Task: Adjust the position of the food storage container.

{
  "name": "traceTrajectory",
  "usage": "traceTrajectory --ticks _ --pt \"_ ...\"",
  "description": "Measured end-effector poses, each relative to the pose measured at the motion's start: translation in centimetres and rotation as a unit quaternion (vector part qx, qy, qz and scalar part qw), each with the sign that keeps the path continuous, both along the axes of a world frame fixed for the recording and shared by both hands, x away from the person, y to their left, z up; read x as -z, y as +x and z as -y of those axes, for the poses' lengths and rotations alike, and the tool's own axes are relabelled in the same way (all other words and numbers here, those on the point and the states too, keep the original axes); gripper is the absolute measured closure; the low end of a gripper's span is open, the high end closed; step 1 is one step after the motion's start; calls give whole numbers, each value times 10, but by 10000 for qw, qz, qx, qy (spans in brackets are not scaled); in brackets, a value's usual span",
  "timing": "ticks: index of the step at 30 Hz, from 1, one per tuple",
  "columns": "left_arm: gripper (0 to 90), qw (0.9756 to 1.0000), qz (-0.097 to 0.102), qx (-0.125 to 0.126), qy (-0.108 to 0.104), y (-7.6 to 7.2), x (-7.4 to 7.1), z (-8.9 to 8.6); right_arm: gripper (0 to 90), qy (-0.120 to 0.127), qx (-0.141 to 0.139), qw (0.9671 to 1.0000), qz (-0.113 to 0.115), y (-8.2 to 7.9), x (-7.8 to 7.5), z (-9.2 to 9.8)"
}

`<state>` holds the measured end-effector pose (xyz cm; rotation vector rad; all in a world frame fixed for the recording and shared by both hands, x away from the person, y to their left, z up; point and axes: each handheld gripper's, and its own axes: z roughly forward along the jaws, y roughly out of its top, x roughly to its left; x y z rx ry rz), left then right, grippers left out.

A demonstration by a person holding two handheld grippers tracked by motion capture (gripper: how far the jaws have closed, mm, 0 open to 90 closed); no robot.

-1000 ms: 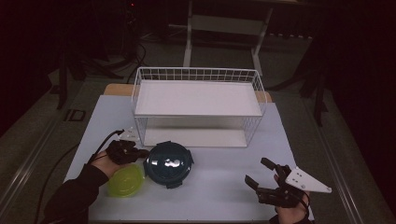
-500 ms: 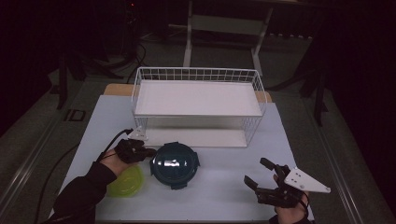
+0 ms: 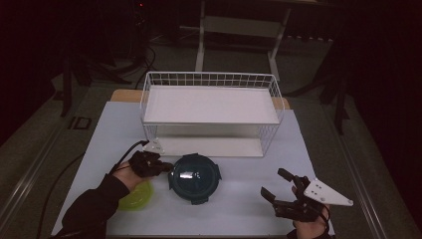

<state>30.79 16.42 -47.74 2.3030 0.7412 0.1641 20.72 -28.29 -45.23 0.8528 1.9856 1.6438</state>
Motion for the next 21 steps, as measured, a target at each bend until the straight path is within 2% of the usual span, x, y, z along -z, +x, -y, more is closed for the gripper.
traceTrajectory --ticks 2,6,8,9,10,12,14,16,21 --pt "890 9999 -4 21 108 -8 -1 -3 146 12 4 10000 -4 0 0 0" --pt "890 9998 -61 134 150 -18 -5 -7 146 -15 -15 10000 -15 0 0 -1" --pt "890 9995 -63 219 225 -21 -6 -6 145 -20 -11 10000 -17 0 0 -1" --pt "890 9988 -101 345 337 -23 -5 -3 145 -17 -11 10000 -14 0 0 -1" --pt "890 9987 -102 337 357 -24 -3 -1 145 -24 -11 10000 -5 0 0 -2" --pt "890 9989 -100 331 326 -23 -4 -2 145 -26 -11 10000 -2 0 0 -2" --pt "889 9995 -68 234 183 -21 -5 0 145 -22 -7 10000 -15 0 0 -2" --pt "890 9993 -15 266 254 -20 -7 2 145 -16 -16 10000 -19 0 0 -2" --pt "890 9995 -39 246 184 -18 -7 3 145 -24 -32 10000 -14 0 1 -2"
